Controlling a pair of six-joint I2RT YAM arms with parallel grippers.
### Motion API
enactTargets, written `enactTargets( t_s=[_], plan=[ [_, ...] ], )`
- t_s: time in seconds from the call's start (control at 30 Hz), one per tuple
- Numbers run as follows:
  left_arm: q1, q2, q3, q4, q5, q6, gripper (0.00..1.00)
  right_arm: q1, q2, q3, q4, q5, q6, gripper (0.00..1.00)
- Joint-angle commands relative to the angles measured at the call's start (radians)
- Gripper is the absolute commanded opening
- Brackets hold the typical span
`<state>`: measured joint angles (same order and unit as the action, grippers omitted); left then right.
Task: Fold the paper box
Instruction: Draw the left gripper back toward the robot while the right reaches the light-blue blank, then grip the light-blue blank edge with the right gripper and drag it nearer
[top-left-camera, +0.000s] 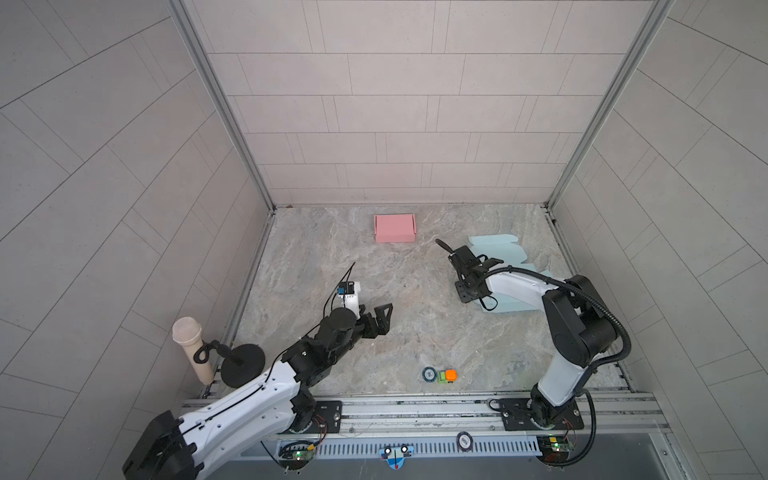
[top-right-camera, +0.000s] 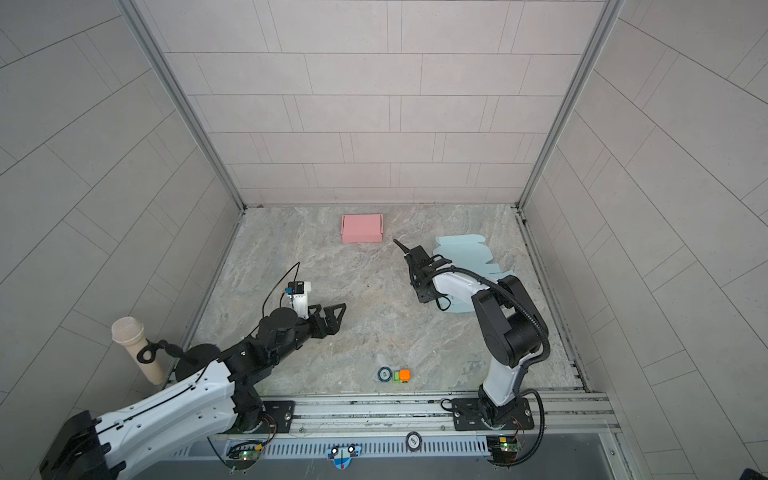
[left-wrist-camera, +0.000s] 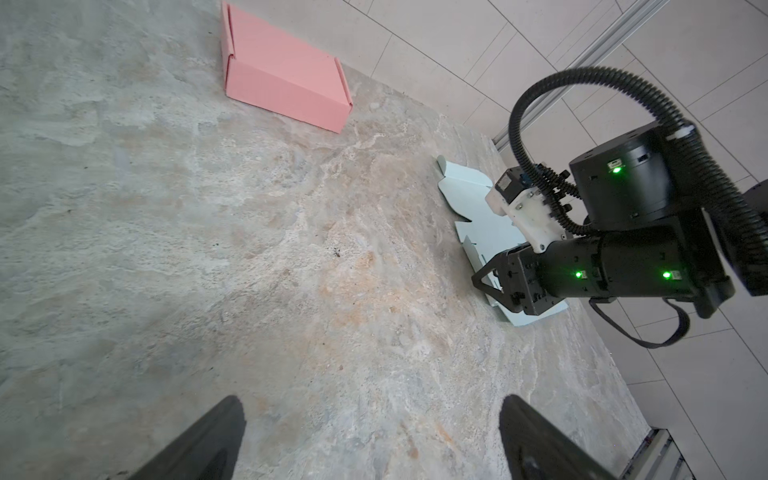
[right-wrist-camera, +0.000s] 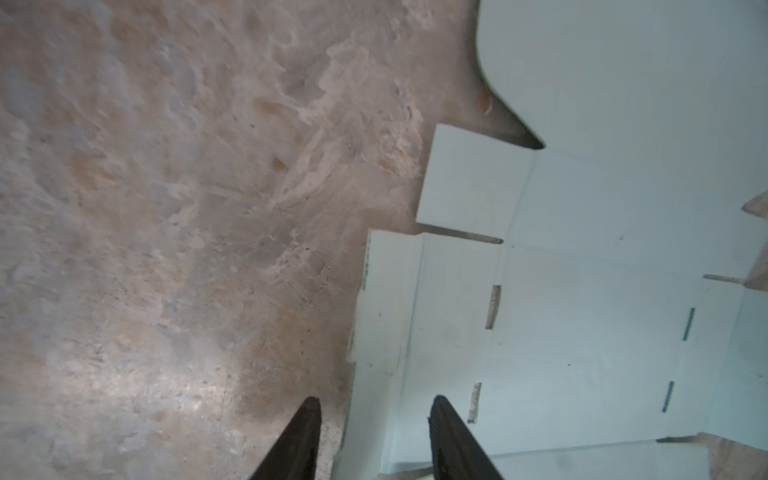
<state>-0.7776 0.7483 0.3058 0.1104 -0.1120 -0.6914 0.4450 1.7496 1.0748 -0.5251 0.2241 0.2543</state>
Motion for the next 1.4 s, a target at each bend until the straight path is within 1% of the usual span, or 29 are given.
enactTargets(
  t_s=[0.0, 0.1, 0.23, 0.43, 0.6, 0.7, 0.83, 0.9, 1.0, 1.1, 1.2, 1.23, 1.3, 1.37],
  plan=[
    [-0.005, -0.043, -0.030, -0.039, -0.041, -0.010, 1.00, 0.004, 0.005, 0.019, -0.012, 0.011, 0.002, 0.30],
    [-0.004, -0.062, -0.042, -0.047, -0.054, -0.018, 1.00, 0.006, -0.001, 0.014, -0.012, 0.014, 0.005, 0.21],
    [-0.005, -0.064, -0.047, -0.048, -0.065, -0.027, 1.00, 0.006, 0.005, 0.018, -0.018, 0.017, 0.003, 0.12],
    [-0.005, -0.060, -0.047, -0.046, -0.067, -0.039, 1.00, 0.016, -0.007, 0.014, -0.024, 0.024, -0.007, 0.07],
    [-0.005, -0.049, -0.043, -0.045, -0.075, -0.045, 1.00, 0.031, -0.058, -0.017, -0.029, 0.025, 0.001, 0.02],
    [-0.004, -0.037, -0.039, -0.041, -0.075, -0.043, 1.00, 0.077, -0.137, -0.049, -0.037, 0.031, 0.032, 0.01],
    [-0.004, -0.030, -0.022, -0.052, -0.085, -0.028, 1.00, 0.188, -0.276, -0.092, -0.071, 0.069, 0.085, 0.00],
    [0.008, -0.035, -0.018, -0.051, -0.073, -0.024, 1.00, 0.248, -0.334, -0.104, -0.094, 0.084, 0.104, 0.00],
    [0.069, -0.060, -0.009, -0.057, 0.001, -0.016, 1.00, 0.358, -0.398, -0.111, -0.113, 0.088, 0.123, 0.00],
    [0.195, -0.120, 0.020, -0.123, 0.102, 0.017, 1.00, 0.480, -0.431, -0.102, -0.114, 0.083, 0.118, 0.00],
    [0.317, -0.193, 0.089, -0.253, 0.147, 0.081, 1.00, 0.577, -0.429, -0.097, -0.077, 0.050, 0.077, 0.00],
    [0.343, -0.215, 0.112, -0.290, 0.156, 0.097, 1.00, 0.603, -0.416, -0.100, -0.058, 0.022, 0.053, 0.00],
    [0.375, -0.246, 0.144, -0.331, 0.176, 0.117, 1.00, 0.629, -0.380, -0.098, -0.033, -0.099, -0.006, 0.00],
    [0.386, -0.255, 0.163, -0.341, 0.202, 0.117, 1.00, 0.673, -0.338, -0.090, -0.031, -0.138, -0.062, 0.00]
  ],
)
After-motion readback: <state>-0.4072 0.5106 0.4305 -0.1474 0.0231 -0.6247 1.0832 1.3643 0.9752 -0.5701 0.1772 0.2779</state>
